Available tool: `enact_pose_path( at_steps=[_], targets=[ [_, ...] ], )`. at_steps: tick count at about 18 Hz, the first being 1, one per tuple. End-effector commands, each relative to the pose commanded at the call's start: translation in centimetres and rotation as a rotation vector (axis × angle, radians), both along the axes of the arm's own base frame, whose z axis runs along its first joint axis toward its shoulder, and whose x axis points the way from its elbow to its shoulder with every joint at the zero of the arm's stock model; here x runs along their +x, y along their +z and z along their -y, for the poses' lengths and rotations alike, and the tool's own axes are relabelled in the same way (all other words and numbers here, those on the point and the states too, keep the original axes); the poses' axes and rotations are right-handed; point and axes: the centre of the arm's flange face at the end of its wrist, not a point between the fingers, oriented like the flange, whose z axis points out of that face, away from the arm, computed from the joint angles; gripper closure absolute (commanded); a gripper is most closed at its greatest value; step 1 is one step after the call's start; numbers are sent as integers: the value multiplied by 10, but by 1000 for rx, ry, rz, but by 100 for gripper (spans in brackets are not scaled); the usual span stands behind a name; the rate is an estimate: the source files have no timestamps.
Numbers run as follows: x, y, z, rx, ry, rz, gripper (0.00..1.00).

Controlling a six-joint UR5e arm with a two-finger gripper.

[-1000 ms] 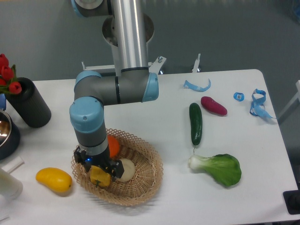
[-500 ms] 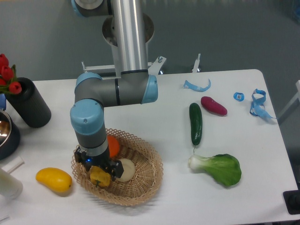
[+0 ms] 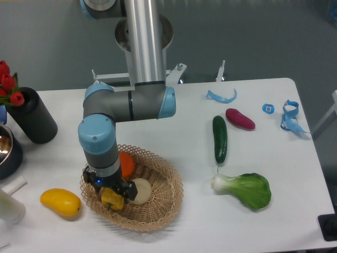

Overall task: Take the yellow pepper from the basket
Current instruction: 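Close the gripper around the yellow bell pepper in the basket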

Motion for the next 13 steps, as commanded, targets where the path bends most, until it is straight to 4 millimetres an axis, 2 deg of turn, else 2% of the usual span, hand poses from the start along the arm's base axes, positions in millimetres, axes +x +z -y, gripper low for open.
enact_pose_path(
  at_steps=[2,7,9,13],
  targets=[
    [0,0,0,0,2,0,1],
    [0,3,-1,5,3,-1,50],
    [-1,6,-1,9,4,-3,59],
    [-2,17,-2,25,-2,-12,63]
  ],
)
